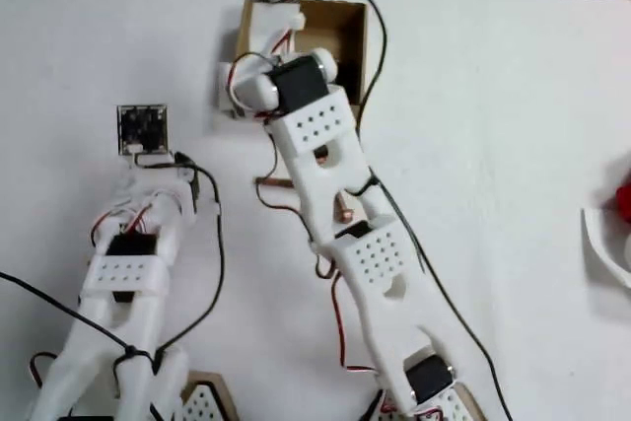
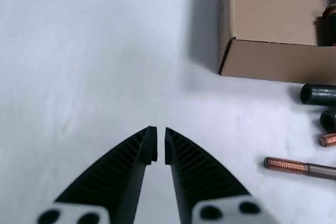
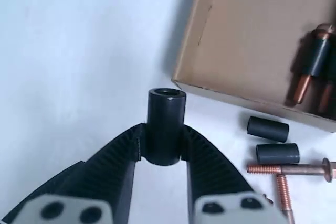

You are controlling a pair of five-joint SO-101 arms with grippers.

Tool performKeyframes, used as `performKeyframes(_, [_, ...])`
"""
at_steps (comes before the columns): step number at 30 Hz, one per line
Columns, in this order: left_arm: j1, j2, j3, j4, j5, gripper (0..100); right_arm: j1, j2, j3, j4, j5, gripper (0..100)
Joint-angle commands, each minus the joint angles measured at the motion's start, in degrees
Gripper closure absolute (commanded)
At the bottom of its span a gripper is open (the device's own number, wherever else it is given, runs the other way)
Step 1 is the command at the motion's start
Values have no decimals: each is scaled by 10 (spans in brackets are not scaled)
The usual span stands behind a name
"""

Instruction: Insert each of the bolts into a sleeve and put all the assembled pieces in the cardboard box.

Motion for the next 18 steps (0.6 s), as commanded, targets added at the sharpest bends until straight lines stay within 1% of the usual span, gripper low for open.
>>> performKeyframes(1, [-5,-20,-2,-14,-6,943,19,-52,-23,12,4,978])
performKeyframes(5, [-5,-20,-2,-14,-6,943,41,-84,1,12,4,978])
performKeyframes(11, [-5,-20,-2,-15,-6,943,74,-145,172,12,4,978])
performKeyframes(18, [-4,-20,-2,-15,-6,943,110,-272,206,12,4,978])
